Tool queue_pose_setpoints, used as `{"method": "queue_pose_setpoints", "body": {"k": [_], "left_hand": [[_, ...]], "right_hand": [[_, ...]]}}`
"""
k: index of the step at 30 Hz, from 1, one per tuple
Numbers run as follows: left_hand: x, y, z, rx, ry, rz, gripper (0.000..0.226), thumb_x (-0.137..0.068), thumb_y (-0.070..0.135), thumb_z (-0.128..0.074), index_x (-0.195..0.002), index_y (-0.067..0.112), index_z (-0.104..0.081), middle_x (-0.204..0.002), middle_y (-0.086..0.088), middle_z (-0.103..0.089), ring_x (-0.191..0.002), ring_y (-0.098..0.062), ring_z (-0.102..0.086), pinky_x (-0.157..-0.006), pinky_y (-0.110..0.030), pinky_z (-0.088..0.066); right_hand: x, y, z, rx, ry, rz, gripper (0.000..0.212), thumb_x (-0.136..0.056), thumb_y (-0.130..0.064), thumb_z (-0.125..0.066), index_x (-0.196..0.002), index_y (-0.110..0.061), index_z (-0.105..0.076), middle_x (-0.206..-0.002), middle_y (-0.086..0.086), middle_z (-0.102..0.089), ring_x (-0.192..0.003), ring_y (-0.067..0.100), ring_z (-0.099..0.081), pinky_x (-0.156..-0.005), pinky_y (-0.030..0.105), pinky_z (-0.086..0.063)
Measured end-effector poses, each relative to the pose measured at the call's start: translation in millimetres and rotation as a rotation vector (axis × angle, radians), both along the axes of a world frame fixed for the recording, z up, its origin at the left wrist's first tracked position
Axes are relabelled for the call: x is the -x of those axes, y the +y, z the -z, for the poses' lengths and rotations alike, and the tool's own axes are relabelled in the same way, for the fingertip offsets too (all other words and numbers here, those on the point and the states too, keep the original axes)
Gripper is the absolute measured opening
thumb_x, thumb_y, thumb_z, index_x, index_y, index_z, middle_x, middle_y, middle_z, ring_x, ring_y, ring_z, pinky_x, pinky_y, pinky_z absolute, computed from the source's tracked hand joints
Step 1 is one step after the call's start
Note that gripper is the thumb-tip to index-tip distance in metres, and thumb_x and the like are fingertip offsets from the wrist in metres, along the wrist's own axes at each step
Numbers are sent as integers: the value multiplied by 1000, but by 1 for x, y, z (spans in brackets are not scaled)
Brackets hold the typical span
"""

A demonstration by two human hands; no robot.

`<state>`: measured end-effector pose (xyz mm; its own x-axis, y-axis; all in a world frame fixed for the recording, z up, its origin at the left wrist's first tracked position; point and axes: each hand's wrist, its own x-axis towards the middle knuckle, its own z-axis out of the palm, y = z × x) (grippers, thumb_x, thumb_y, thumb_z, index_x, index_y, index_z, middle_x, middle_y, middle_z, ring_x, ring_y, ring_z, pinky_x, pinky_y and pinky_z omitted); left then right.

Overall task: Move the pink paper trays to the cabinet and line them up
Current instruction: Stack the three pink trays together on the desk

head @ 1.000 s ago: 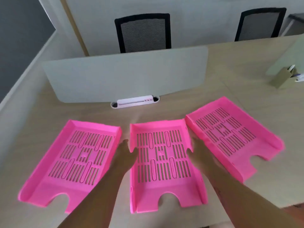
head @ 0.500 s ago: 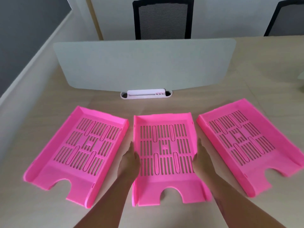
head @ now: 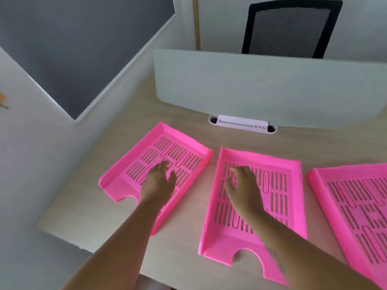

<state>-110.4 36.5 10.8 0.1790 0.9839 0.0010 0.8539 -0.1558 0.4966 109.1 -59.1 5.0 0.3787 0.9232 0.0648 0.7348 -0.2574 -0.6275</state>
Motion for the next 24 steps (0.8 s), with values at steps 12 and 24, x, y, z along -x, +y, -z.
{"method": "queue_pose_setpoints", "body": {"k": [12,24], "left_hand": [[135,115,12,174,328,-29,58,-97,30,-50,-149,6,-36,-146,-14,-49,-132,-35,-45,-105,-52,-45],[177,138,15,308,59,-53,28,-97,27,-54,-86,12,-74,-85,-9,-74,-72,-25,-67,-69,-33,-58]], "right_hand": [[138,68,14,260,587,339,34,-97,-20,-58,-123,-2,-46,-82,-2,-52,-62,12,-52,-49,25,-40],[155,79,16,310,514,492,13,-87,-1,-51,-83,-13,-48,-74,0,-51,-50,12,-42,-41,27,-34]]}}
